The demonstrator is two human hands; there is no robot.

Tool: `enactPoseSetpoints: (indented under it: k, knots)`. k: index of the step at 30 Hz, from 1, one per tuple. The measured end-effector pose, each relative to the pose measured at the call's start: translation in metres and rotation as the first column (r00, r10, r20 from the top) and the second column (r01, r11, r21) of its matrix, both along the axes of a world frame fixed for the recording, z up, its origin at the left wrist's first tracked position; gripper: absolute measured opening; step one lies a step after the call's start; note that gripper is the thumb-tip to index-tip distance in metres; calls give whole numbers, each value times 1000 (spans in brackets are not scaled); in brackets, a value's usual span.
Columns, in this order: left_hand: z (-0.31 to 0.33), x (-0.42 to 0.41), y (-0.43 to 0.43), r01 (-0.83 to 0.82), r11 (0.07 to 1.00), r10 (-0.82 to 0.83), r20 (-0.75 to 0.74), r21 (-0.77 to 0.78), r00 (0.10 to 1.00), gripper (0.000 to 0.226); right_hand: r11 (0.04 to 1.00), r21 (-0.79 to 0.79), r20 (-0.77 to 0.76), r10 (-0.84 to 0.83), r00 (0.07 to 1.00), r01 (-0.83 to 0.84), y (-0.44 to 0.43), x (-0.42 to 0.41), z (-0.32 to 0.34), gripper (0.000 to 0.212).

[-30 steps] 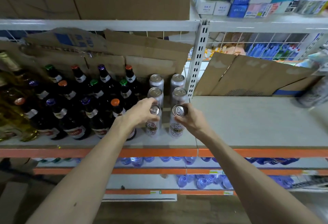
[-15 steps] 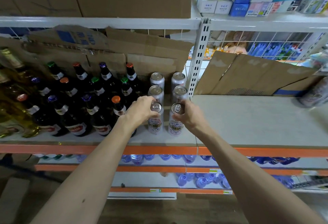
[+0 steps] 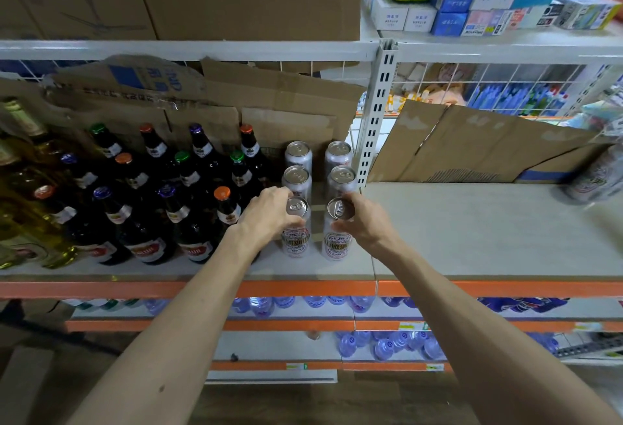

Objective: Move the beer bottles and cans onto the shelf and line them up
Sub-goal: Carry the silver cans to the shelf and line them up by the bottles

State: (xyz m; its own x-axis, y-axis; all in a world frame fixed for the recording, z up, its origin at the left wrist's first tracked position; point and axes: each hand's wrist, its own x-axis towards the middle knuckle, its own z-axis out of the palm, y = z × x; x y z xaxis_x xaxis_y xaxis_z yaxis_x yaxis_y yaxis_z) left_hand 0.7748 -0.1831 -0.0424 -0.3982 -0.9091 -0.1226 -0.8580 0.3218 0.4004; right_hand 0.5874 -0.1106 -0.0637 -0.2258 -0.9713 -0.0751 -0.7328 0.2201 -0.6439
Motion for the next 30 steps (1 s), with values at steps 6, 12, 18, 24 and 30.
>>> enactPoseSetpoints:
  k: [6,12,18,24,30]
  knots:
    - [5,1,0,33,999,-33,-9,35,999,56,1000,-1,23,14,1000,-14,2,-3,3,54]
    - [4,0,-1,26,999,-26,-12,45,1000,67,999,-27,49,27,998,-26,6,-4,3,51]
    - [6,0,-1,37,998,-36,-11,45,999,59,1000,-26,85,5,996,-3,5,0,2,51]
    - [5,2,1,27,998,-25,-38,59,999,53,999,6,85,32,996,-32,3,-2,6,51]
    - [5,2,2,34,998,-31,-42,55,999,54,998,-1,62,55,997,-55,5,-4,7,58]
